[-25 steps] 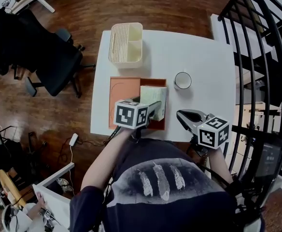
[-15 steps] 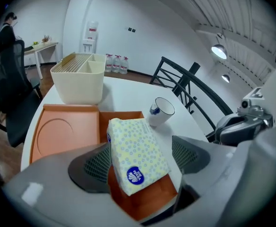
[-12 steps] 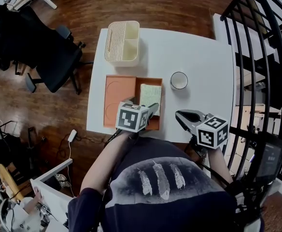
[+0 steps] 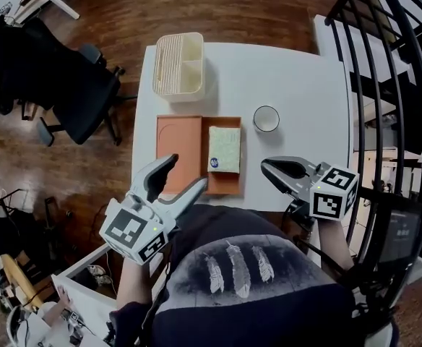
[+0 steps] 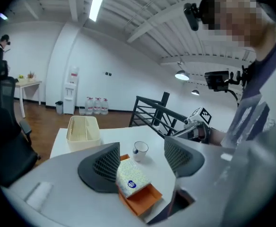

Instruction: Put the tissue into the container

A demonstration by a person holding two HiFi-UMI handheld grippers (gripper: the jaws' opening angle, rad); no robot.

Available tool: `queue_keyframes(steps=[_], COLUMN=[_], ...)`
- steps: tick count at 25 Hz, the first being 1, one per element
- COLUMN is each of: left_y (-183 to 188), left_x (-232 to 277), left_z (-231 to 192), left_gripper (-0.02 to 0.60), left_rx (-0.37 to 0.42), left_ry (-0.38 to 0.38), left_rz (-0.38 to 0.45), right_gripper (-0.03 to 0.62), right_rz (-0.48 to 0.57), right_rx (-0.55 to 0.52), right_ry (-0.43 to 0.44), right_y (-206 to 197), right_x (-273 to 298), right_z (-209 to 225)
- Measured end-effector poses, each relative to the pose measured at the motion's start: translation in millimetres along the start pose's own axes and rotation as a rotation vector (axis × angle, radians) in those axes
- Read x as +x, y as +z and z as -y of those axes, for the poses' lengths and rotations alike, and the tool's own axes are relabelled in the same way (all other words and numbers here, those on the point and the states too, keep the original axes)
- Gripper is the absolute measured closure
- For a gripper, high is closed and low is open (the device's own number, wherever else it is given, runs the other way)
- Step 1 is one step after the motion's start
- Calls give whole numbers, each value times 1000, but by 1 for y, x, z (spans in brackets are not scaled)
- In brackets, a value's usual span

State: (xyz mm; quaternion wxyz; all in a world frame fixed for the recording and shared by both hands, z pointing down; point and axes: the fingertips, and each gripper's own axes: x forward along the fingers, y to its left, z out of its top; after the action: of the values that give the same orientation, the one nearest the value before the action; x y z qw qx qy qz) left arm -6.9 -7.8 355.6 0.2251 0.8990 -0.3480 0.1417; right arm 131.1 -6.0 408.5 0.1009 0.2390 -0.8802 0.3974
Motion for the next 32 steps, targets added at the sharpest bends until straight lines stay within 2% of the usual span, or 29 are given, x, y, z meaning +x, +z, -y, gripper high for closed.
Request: queue_keyframes(steps=[1,3,4,5,10,14,21,32], left_y=[4,8,9,9,1,-10,-16,-20], left_x=[-7,-17,-21,-24,-30,-31,-40,-49], left_z=[-2,-5,-6,-5,5,12,9,3], left_gripper=[294,430,526,568,568,568,568,568], left_rx=[4,-17,-31,-43,-65,-61,-49,-50], left_ry=[-3,-26,-47,-75,-182,-222,-240,-261], left_rz=[30,84,101,111,118,102,88,61], right_gripper=[591,591,592,592,591,592,591,591], right_rz=[19,44,52,57,52,38,61,80], right_rx=[-2,-16,-25,-33,-70,-93,-111,-99], right_ry=[41,111,137,157,188,157,79,50], right_y=[6,14,16,18,15,8,7,0], right_x=[1,5,7,9,21,34,47,58], right_z=[-11,-30,-38,-44,-66,-75,-85,-97])
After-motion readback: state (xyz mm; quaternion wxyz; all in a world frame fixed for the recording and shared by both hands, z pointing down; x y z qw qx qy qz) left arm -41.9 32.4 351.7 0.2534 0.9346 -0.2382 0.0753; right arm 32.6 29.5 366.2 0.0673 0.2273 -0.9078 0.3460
